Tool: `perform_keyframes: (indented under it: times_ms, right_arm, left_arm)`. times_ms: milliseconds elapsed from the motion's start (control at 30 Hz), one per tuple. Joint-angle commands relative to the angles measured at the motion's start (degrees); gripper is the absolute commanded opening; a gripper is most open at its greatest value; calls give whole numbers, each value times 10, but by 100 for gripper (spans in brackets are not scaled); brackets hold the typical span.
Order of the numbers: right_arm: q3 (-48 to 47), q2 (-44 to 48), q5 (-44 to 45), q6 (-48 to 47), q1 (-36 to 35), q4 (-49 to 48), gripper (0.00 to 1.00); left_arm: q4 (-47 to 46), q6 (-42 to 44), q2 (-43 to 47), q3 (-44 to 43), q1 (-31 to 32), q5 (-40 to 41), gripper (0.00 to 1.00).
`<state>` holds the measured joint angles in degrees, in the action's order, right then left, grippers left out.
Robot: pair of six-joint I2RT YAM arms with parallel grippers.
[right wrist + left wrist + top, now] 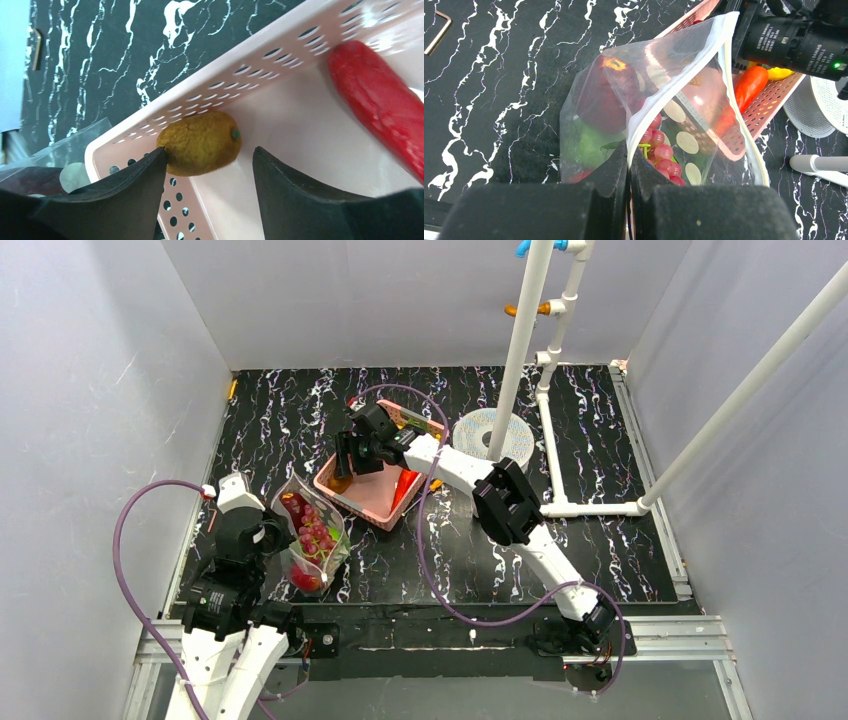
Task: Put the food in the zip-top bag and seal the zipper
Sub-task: Pick up the fake vegetable from the bin.
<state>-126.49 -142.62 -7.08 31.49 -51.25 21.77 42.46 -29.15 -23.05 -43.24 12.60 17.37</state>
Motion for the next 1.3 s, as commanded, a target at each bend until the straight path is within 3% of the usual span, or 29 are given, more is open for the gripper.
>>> perform_keyframes:
  times_ms: [0,133,333,533,733,967,1267]
  right_arm:
    - [-26,-22,-36,34,2,-32,67]
    - [-21,-32,-47,45,8,-33,59]
    - [-18,-15,-72,61,24,-27,34]
    - [4,42,-64,37,31,-19,19]
    - [34,114,-40,-7,30,5,12]
    - [154,192,5,-43,30,-17,3]
    - [153,248,61,-88,25,41,1]
  left_arm:
    - [3,1,-5,-4,1,12,0]
    - [2,1,-4,-4,1,11,0]
    - [2,1,-4,-4,1,12,0]
    - [3,1,-6,-4,1,12,0]
    - [3,1,-7,-5,1,11,0]
    - [4,1,-7,-5,1,11,0]
    - [4,1,-8,-6,1,10,0]
